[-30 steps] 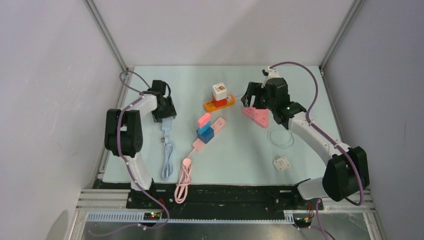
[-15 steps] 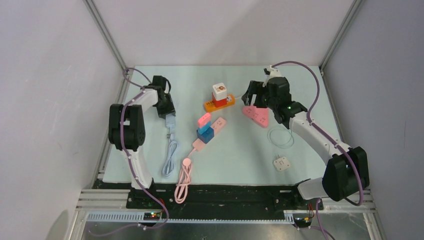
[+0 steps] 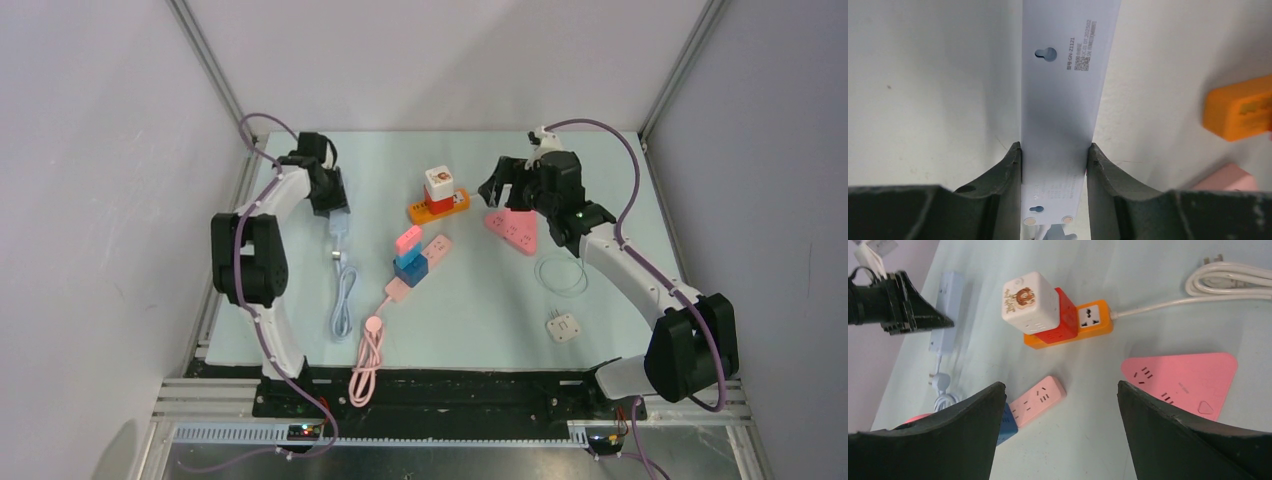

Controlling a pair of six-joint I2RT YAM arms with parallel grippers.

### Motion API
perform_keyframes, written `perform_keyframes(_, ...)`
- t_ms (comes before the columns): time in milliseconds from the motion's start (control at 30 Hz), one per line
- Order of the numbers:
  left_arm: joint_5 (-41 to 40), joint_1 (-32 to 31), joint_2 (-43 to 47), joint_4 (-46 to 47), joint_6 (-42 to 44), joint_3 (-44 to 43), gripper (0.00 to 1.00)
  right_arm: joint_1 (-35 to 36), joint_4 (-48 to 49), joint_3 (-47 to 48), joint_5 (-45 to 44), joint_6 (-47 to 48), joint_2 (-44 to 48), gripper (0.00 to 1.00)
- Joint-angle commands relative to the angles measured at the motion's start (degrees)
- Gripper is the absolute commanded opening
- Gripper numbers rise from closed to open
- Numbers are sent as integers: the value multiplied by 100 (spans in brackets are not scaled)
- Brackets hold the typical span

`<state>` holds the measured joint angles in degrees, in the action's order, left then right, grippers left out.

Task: Insert the plug
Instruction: Pick up the socket from the center of the board.

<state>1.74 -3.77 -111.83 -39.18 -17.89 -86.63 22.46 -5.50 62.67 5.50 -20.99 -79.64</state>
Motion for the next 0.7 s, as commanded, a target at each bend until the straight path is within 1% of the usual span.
perform_keyframes(0, 642, 24, 966, 204, 374, -611, 0, -22, 476, 24, 553, 3, 69, 88)
perform_keyframes(133, 1162, 2, 1498, 200, 790, -979, 0, -7, 711, 181, 1222, 38, 72, 95)
perform_keyframes(267, 1489, -24, 2034, 211, 1332, -1323, 0, 32, 628, 572, 1635, 119, -20, 96)
perform_keyframes(433, 2349, -53, 2628, 283, 1724, -1612, 0, 56, 658, 848, 1886, 102, 15, 96)
perform_keyframes(467, 2423, -80, 2731, 303, 1863, -1693, 0, 57, 670, 867, 1923, 86, 28, 96)
perform_keyframes(567, 2727, -255, 2908, 357, 2269, -1864, 0, 57, 752, 922, 2003, 29, 55, 96)
perform_keyframes(667, 3019, -421, 2894, 416, 2345, -2268, 0, 46, 788, 1003, 2109, 9, 97, 96)
